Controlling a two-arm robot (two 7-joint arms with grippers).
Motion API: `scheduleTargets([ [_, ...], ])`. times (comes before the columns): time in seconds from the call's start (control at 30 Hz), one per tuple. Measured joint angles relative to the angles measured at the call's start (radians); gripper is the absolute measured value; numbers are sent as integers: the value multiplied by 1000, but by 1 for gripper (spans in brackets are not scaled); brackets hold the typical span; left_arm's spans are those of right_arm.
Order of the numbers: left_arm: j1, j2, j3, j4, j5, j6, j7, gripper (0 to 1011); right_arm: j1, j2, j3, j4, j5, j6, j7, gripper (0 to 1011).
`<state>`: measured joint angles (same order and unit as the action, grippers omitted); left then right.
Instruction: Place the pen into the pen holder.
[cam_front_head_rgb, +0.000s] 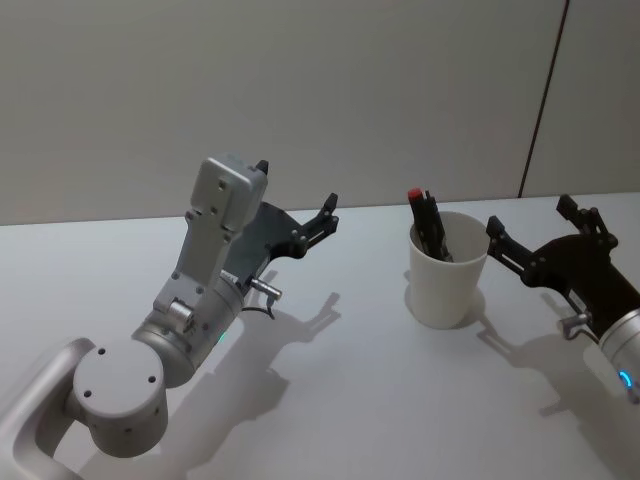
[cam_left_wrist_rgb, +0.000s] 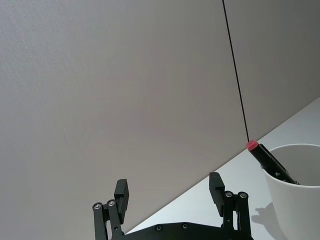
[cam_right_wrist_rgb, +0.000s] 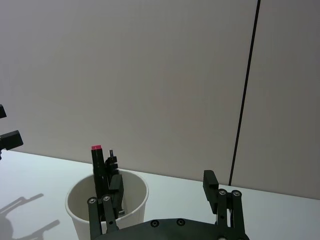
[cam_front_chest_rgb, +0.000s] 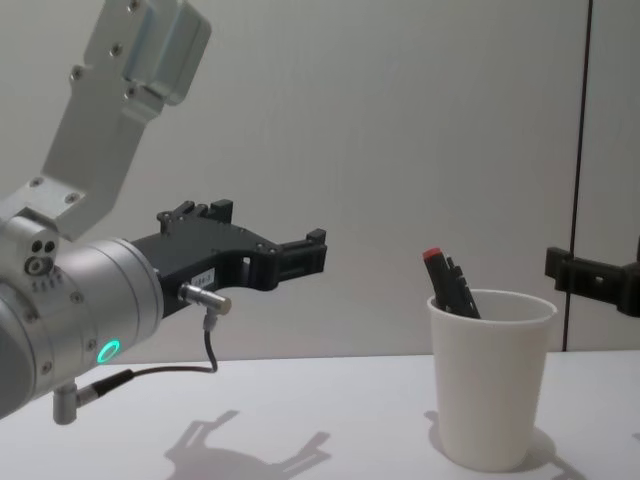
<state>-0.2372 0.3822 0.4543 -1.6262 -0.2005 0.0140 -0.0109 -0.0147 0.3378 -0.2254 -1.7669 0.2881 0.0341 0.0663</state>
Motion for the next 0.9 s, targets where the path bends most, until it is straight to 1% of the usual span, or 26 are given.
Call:
scheduleTargets([
  [0.9,0,0,0,0,0,0,0,1001,0,0,0,0,-1,0,0,1001],
])
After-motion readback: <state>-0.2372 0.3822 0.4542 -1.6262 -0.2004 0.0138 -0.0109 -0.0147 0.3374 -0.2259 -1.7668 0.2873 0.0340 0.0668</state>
